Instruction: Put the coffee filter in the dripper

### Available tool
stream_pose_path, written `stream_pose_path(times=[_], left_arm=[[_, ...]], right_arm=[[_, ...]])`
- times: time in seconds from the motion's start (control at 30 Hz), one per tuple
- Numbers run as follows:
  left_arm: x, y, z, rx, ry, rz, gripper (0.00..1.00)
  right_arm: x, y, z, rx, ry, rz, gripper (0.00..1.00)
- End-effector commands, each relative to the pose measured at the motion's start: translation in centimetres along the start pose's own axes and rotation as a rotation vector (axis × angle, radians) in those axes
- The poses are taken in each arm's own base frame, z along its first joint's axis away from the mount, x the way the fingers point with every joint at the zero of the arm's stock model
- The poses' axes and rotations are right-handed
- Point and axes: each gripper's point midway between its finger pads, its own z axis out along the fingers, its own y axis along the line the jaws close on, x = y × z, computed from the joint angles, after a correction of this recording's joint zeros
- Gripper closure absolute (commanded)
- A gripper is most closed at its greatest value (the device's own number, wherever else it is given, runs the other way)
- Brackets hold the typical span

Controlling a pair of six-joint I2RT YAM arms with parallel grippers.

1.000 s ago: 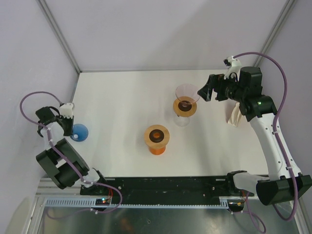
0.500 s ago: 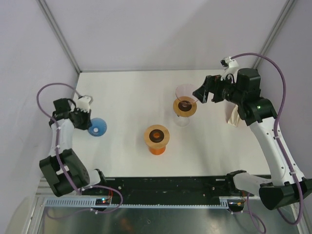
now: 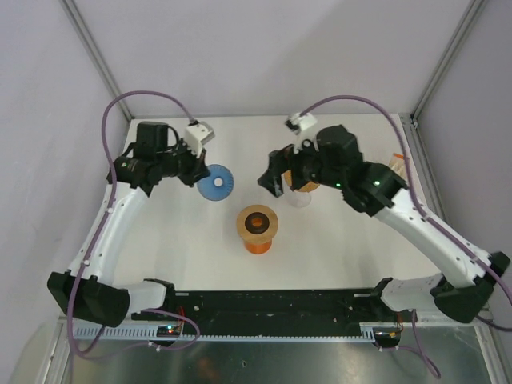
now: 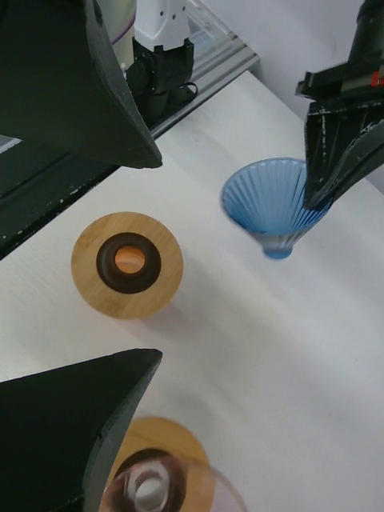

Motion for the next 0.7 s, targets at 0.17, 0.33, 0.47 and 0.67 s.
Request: stream_pose_path(times=[0.17, 0.33, 0.47, 0.67], left_arm=[[-3.3, -9.2, 0.8, 0.280, 0.027, -0.030, 1.00], [-3.9, -10.0, 0.9, 0.310, 0.026, -0.057, 1.00], [-4.5, -10.2, 0.6, 0.323, 0.011, -0.061, 1.00], [-4.7, -10.4, 0.4, 0.328, 0.003, -0.068, 1.00]], right_arm=[[3.4, 1.5, 5.3, 0.076, 0.166, -0.031, 0.09], [4.4, 1.4, 7.5, 0.076, 0.190, -0.030, 0.31], [5.4, 0.9, 9.2, 0.091, 0.228, -0.029, 0.46], [6.4, 0.7, 10.1, 0.082, 0.263, -0.020, 0.72]])
